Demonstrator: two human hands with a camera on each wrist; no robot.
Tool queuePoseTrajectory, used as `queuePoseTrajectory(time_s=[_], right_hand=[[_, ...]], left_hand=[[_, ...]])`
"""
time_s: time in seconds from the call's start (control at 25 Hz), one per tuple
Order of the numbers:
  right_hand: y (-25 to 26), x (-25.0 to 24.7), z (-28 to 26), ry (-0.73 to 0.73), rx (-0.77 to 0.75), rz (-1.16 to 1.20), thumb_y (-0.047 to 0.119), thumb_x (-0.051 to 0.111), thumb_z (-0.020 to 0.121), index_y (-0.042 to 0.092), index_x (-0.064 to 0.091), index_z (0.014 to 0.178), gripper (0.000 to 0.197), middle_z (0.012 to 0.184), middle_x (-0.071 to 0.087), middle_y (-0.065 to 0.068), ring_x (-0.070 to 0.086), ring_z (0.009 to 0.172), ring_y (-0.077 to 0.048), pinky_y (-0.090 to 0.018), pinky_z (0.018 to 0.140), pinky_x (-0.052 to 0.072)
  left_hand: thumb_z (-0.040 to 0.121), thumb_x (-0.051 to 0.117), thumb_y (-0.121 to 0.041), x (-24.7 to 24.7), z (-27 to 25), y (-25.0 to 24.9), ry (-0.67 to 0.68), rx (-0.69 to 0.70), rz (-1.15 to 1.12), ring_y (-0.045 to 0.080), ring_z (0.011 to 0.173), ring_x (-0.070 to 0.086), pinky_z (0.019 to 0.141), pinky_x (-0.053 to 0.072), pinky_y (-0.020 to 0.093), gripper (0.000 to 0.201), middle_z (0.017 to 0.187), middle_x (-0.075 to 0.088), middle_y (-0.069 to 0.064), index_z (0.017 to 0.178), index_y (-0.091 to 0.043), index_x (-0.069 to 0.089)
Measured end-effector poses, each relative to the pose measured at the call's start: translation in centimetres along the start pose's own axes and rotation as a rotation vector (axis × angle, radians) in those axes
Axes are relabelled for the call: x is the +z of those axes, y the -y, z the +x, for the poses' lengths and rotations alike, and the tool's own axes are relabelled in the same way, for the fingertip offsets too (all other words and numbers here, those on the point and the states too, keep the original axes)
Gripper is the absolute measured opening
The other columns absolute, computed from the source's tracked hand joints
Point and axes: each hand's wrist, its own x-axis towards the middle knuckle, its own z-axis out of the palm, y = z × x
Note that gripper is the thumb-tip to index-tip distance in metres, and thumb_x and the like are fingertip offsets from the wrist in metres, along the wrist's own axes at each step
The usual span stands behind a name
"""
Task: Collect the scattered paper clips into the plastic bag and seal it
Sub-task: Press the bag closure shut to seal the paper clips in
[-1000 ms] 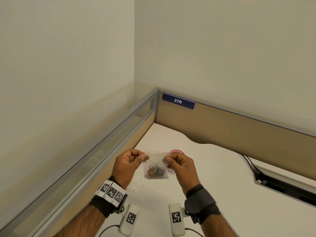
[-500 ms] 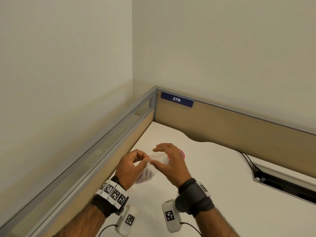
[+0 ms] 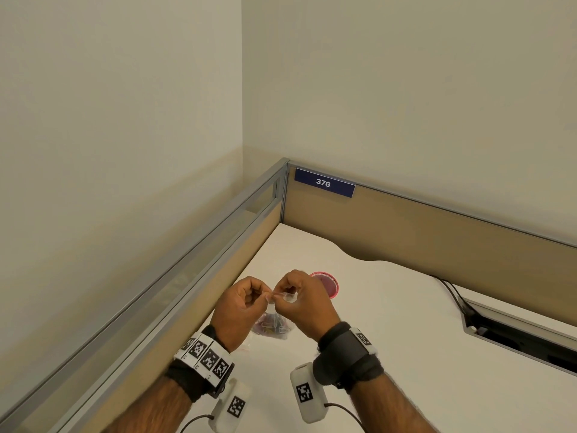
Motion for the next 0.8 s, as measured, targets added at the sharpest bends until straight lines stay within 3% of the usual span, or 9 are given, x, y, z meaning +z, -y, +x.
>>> queuePoseTrajectory(time_s=[0.12, 0.24, 0.32, 0.44, 0.64, 0.8], right_hand=[[-0.1, 0.2, -0.1, -0.021, 0.017, 0.037, 0.031, 0.071, 0.082, 0.015, 0.064, 0.083, 0.017, 0.082, 0.064, -0.001, 0.059, 0.077, -0.018, -0.032, 0.070, 0.054], [-0.3, 0.0, -0.4, -0.009, 0.025, 0.058, 0.034, 0.071, 0.081, 0.014, 0.065, 0.081, 0.021, 0.081, 0.065, -0.002, 0.060, 0.076, -0.020, -0.032, 0.069, 0.055], [-0.5, -0.5, -0.6, -0.005, 0.029, 0.065, 0.032, 0.071, 0.081, 0.013, 0.065, 0.080, 0.020, 0.081, 0.066, -0.004, 0.061, 0.075, -0.021, -0.031, 0.068, 0.055], [-1.1, -1.0, -0.7, -0.012, 0.029, 0.063, 0.023, 0.070, 0.082, 0.014, 0.065, 0.080, 0.011, 0.080, 0.066, -0.004, 0.061, 0.074, -0.020, -0.028, 0.066, 0.055], [-1.5, -2.2, -1.1, -0.045, 0.012, 0.039, 0.019, 0.071, 0.082, 0.024, 0.059, 0.072, 0.016, 0.071, 0.058, 0.012, 0.055, 0.070, 0.003, -0.009, 0.059, 0.045], [-2.0, -2.9, -1.5, -0.077, 0.009, 0.099, 0.015, 0.071, 0.082, 0.030, 0.056, 0.067, 0.025, 0.070, 0.058, 0.010, 0.053, 0.066, 0.001, -0.013, 0.061, 0.047]], left_hand=[[0.092, 0.065, -0.006, 0.2, -0.1, -0.1, -0.025, -0.010, 0.003, 0.007, 0.069, 0.067, 0.063, 0.054, 0.020, 0.009, 0.076, 0.071, 0.003, 0.087, -0.014, 0.066], [0.093, 0.063, -0.005, 0.3, -0.2, -0.5, -0.016, -0.011, -0.023, 0.005, 0.070, 0.069, 0.065, 0.055, 0.017, 0.008, 0.077, 0.074, -0.007, 0.088, -0.011, 0.065], [0.093, 0.062, -0.003, 0.4, -0.3, -0.7, -0.007, -0.014, -0.051, 0.007, 0.073, 0.072, 0.068, 0.056, 0.017, 0.008, 0.079, 0.076, -0.006, 0.088, -0.008, 0.065], [0.094, 0.061, -0.004, 0.2, 0.1, -0.5, -0.006, -0.042, -0.089, 0.018, 0.080, 0.075, 0.077, 0.060, 0.028, 0.005, 0.081, 0.077, 0.006, 0.091, -0.004, 0.064], [0.094, 0.062, -0.007, -0.3, 0.7, -0.3, -0.050, -0.065, -0.101, 0.020, 0.080, 0.075, 0.082, 0.060, 0.039, 0.007, 0.079, 0.078, 0.007, 0.089, -0.003, 0.065], [0.094, 0.062, -0.008, -0.3, 1.1, 0.2, -0.070, -0.091, -0.149, 0.025, 0.082, 0.075, 0.087, 0.059, 0.044, 0.007, 0.081, 0.078, 0.009, 0.090, -0.002, 0.065]])
